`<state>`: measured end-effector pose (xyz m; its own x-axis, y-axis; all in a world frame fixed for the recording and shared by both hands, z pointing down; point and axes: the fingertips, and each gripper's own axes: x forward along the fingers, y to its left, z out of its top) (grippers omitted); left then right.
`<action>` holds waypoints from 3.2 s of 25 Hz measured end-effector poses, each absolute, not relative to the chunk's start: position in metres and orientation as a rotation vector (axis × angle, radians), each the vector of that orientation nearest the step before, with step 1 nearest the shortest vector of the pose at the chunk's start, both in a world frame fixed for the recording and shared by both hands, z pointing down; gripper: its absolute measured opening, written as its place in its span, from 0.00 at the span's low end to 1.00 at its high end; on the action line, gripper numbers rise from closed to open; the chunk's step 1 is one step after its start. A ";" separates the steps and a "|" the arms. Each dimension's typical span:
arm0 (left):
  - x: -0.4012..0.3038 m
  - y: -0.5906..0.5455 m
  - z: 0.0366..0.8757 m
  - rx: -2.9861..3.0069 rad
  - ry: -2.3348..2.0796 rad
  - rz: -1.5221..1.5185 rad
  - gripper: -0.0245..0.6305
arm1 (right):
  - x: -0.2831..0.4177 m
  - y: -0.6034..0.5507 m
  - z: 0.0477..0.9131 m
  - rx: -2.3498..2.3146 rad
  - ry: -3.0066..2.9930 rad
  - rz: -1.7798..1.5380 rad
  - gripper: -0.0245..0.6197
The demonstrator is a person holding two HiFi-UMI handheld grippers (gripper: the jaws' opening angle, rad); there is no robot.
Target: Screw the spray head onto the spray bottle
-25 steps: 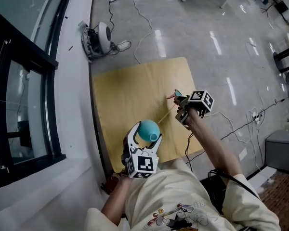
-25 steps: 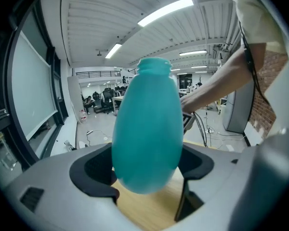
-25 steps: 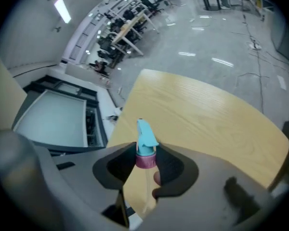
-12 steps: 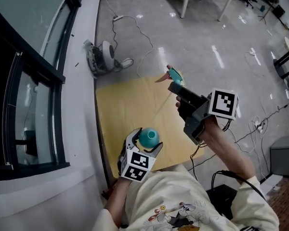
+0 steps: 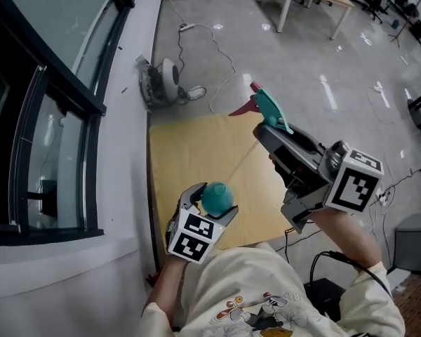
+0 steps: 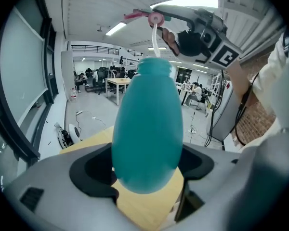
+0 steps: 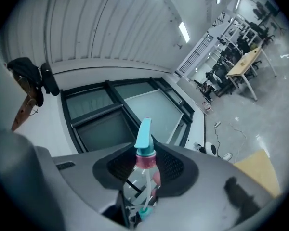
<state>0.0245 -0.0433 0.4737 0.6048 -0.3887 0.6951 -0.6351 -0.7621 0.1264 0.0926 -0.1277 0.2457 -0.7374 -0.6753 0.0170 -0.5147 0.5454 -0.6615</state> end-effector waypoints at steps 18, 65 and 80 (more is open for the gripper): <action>0.053 -0.028 0.348 2.709 -0.297 0.973 0.65 | 0.034 -0.050 0.212 -0.351 2.956 -0.435 0.24; 0.010 -0.063 0.393 2.655 -0.708 1.038 0.65 | 0.034 -0.042 0.261 -0.338 3.549 0.108 0.42; 0.011 -0.038 0.413 2.877 -0.437 1.259 0.65 | 0.024 -0.035 0.260 0.889 3.688 1.444 0.42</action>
